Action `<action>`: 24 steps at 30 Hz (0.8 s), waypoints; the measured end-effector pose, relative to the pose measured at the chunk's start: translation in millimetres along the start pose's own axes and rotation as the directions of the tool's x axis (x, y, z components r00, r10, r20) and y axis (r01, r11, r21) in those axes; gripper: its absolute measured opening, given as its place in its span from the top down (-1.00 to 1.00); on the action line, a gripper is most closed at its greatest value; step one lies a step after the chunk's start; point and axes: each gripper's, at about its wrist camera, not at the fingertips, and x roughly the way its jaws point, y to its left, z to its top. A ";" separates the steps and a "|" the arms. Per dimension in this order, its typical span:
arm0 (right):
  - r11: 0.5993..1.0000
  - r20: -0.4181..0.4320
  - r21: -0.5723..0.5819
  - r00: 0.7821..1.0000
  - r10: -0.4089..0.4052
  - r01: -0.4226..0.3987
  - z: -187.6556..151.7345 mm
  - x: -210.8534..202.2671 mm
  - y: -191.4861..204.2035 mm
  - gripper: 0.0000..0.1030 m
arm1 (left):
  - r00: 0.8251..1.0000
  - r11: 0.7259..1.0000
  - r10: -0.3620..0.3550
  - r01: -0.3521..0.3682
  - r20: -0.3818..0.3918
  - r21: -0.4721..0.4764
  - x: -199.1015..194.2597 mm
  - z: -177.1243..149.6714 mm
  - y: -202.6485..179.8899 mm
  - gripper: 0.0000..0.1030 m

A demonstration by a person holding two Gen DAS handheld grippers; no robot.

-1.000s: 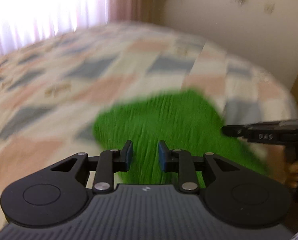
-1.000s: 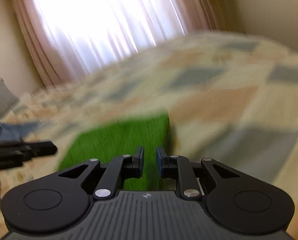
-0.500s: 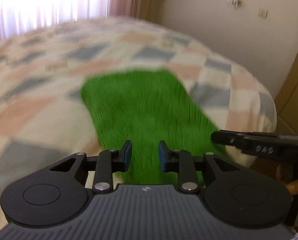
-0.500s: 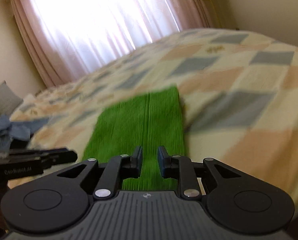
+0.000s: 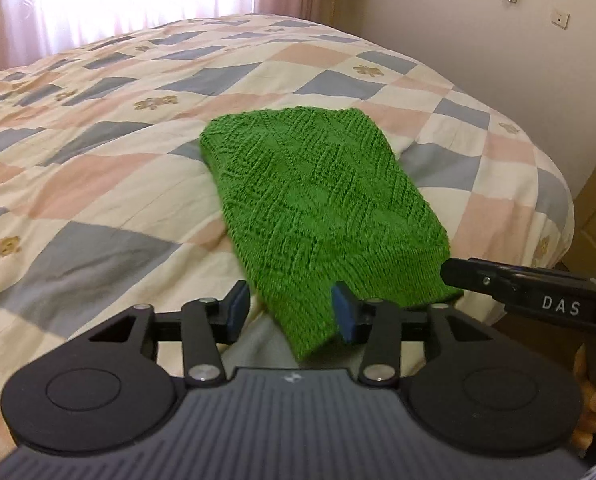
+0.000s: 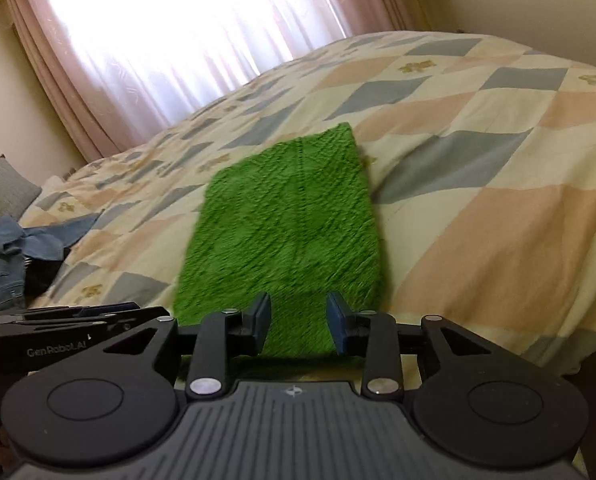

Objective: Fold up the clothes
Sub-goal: 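Open both grippers wide and back them away from the green strip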

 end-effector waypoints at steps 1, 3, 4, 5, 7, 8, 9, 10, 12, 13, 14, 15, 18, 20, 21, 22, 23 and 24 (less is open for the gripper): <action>1.000 -0.002 0.006 1.000 0.000 0.000 -1.7 -3.5 1.1 0.31 | 1.000 1.000 0.006 -0.006 -0.003 0.000 -5.1 -2.6 -1.6 0.13; 1.000 -0.001 0.014 1.000 0.000 0.000 -4.5 -10.5 3.4 0.24 | 1.000 1.000 0.011 -0.011 0.006 0.003 -15.5 -5.9 -3.5 0.08; 1.000 0.001 0.016 1.000 -0.001 0.001 -5.5 -13.9 4.6 0.22 | 1.000 1.000 0.013 -0.013 0.011 0.005 -20.7 -7.1 -4.4 0.07; 1.000 0.003 0.017 1.000 -0.001 0.001 -6.6 -17.4 5.8 0.15 | 1.000 1.000 0.014 -0.015 0.016 0.007 -25.8 -8.4 -5.3 0.02; 1.000 0.016 0.014 1.000 -0.016 0.016 -8.3 -27.0 9.3 -0.01 | 0.999 1.000 0.020 -0.020 0.029 0.010 -36.4 -9.9 -7.9 -0.07; 1.000 0.025 0.014 0.999 -0.024 0.024 -9.4 -33.2 11.5 -0.10 | 0.999 1.000 0.022 -0.022 0.038 0.012 -41.7 -11.0 -9.3 -0.12; 1.000 0.035 0.013 0.999 -0.028 0.028 -10.1 -38.6 12.8 -0.18 | 0.999 1.000 0.021 -0.022 0.045 0.015 -46.8 -12.1 -11.0 -0.14; 0.999 0.043 0.013 0.999 -0.032 0.032 -10.5 -43.6 14.6 -0.23 | 0.998 1.000 0.021 -0.022 0.053 0.017 -51.9 -13.2 -12.7 -0.14; 0.999 0.061 0.008 0.997 -0.050 0.049 -11.0 -54.3 17.8 -0.40 | 0.997 1.000 0.016 -0.017 0.069 0.021 -61.7 -15.8 -15.7 -0.19; 0.999 0.069 0.006 0.996 -0.050 0.050 -11.9 -59.3 19.4 -0.40 | 0.997 1.000 0.014 -0.015 0.075 0.024 -66.1 -17.5 -17.6 -0.22; 0.999 0.077 0.004 0.996 -0.051 0.051 -12.9 -64.3 20.9 -0.45 | 0.997 1.000 0.013 -0.016 0.081 0.027 -70.4 -19.4 -19.6 -0.24; 0.999 0.086 0.001 0.995 -0.052 0.052 -13.8 -69.2 22.4 -0.53 | 0.996 0.999 0.013 -0.016 0.086 0.030 -74.6 -21.2 -21.6 -0.25; 0.998 0.101 -0.005 0.993 -0.055 0.056 -17.5 -81.4 25.8 -0.60 | 0.995 0.999 0.008 -0.012 0.099 0.036 -85.5 -26.1 -24.4 -0.31; 0.998 0.108 -0.007 0.992 -0.059 0.060 -20.0 -88.5 28.0 -0.65 | 0.994 0.999 0.007 -0.011 0.109 0.038 -92.4 -29.5 -26.2 -0.37; 0.998 0.111 -0.008 0.992 -0.062 0.063 -21.3 -91.6 29.1 -0.70 | 0.994 0.999 0.009 -0.013 0.113 0.037 -95.2 -30.9 -26.5 -0.43; 0.998 0.113 -0.008 0.991 -0.065 0.066 -22.6 -94.6 30.2 -0.73 | 0.993 0.999 0.011 -0.016 0.117 0.037 -97.9 -32.3 -26.8 -0.46; 0.997 0.115 -0.011 0.991 -0.070 0.072 -23.2 -96.4 31.9 -0.78 | 0.992 0.999 0.014 -0.018 0.122 0.036 -100.4 -33.4 -27.2 -0.51; 0.997 0.117 -0.014 0.990 -0.075 0.078 -23.8 -98.1 33.6 -0.83 | 0.992 0.999 0.014 -0.018 0.125 0.036 -102.4 -34.4 -26.9 -0.54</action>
